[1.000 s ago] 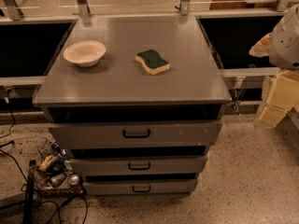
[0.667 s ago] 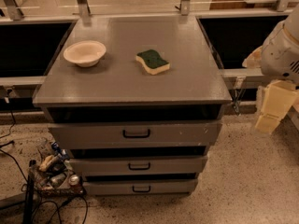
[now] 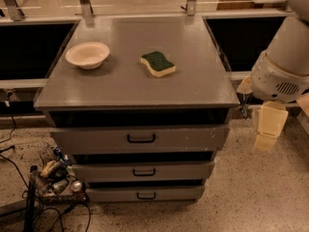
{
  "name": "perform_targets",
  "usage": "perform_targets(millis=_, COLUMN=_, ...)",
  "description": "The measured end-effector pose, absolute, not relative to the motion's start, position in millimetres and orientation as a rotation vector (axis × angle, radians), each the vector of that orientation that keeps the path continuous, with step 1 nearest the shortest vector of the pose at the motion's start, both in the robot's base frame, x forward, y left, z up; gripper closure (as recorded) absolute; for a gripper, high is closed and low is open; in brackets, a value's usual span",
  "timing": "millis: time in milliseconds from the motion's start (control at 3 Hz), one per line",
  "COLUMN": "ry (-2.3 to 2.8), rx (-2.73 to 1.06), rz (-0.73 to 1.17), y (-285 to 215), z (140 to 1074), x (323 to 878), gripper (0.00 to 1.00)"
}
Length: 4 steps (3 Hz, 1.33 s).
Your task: Open bottom drawer
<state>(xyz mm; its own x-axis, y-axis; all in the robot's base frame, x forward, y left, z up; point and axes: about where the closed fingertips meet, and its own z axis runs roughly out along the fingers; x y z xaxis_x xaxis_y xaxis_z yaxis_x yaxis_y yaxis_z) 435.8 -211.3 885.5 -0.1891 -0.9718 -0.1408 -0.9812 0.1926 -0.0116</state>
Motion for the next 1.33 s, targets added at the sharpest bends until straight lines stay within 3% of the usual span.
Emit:
perform_targets(millis=667, ry=2.307, rx=-1.900, rz=0.081, y=-199.4, z=870.0, x=411.8, gripper=0.00)
perform_targets(millis=1000, ry=2.251, rx=-1.934, rz=0.090, y=-188.5, z=849.4, x=346.8, gripper=0.00)
perform_targets(millis=1333, ry=2.251, rx=-1.934, rz=0.090, y=-188.5, z=849.4, x=346.8, gripper=0.00)
